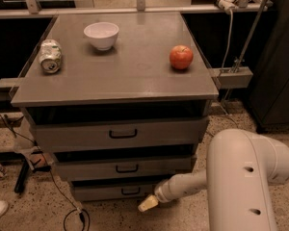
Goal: Open bottom drawer
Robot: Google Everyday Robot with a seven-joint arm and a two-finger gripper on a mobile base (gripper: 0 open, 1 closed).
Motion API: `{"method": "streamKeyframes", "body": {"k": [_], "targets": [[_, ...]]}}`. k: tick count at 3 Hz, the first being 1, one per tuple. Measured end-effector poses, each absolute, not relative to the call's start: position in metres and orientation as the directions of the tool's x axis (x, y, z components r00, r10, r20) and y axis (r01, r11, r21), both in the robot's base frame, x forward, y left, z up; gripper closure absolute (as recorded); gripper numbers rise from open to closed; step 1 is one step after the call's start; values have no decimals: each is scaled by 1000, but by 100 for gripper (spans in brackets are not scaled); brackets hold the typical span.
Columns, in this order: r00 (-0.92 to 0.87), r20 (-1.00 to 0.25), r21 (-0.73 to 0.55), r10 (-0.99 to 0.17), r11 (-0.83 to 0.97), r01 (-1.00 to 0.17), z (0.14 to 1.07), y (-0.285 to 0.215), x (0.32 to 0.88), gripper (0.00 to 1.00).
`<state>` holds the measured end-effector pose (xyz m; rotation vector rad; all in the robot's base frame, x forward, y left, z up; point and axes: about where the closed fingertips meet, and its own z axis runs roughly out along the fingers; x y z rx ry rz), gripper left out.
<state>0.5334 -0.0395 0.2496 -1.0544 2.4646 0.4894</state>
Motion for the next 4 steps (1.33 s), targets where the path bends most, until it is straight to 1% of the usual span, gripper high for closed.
{"method": "streamKeyframes", "body": {"k": [1, 2, 4], "targets": [[-628, -518, 153, -581, 660, -736, 243, -43, 540, 0], [-609, -533, 131, -587, 654, -745, 245, -42, 549, 0], [-598, -547, 143, -585, 639, -756, 232, -36, 555, 0]]}}
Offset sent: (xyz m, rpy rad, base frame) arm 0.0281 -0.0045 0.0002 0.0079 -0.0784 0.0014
